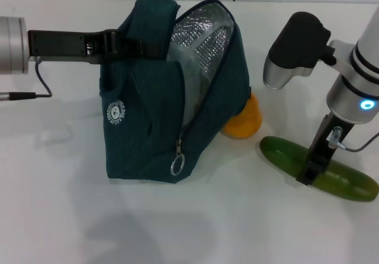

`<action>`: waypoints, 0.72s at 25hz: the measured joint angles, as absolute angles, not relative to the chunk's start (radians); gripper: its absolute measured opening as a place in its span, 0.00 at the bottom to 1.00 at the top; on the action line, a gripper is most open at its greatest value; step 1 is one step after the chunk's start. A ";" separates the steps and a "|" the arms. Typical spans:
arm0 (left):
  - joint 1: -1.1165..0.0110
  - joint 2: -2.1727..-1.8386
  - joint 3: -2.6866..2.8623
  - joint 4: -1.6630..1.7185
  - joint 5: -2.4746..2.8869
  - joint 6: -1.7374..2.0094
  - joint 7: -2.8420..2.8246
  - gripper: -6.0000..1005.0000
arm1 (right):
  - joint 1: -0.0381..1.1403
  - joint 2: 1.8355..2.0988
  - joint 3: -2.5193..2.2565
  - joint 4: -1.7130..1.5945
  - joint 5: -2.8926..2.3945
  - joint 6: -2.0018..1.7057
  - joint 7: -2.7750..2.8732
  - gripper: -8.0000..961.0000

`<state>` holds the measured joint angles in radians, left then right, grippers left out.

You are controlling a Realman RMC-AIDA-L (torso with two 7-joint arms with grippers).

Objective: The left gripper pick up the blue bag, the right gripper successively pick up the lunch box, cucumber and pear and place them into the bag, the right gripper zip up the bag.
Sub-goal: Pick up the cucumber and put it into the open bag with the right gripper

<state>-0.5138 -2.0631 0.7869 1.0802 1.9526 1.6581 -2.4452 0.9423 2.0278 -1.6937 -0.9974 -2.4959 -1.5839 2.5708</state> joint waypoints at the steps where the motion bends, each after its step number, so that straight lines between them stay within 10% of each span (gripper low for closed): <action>1: -0.514 -2.063 0.787 1.080 1.953 1.658 -2.445 0.04 | 0.940 2.028 -1.693 -1.007 -2.496 -1.589 2.571 0.63; 18: -0.492 -2.053 0.787 1.090 1.919 1.663 -2.445 0.04 | 0.863 2.014 -1.445 -1.285 -2.493 -1.799 2.560 0.63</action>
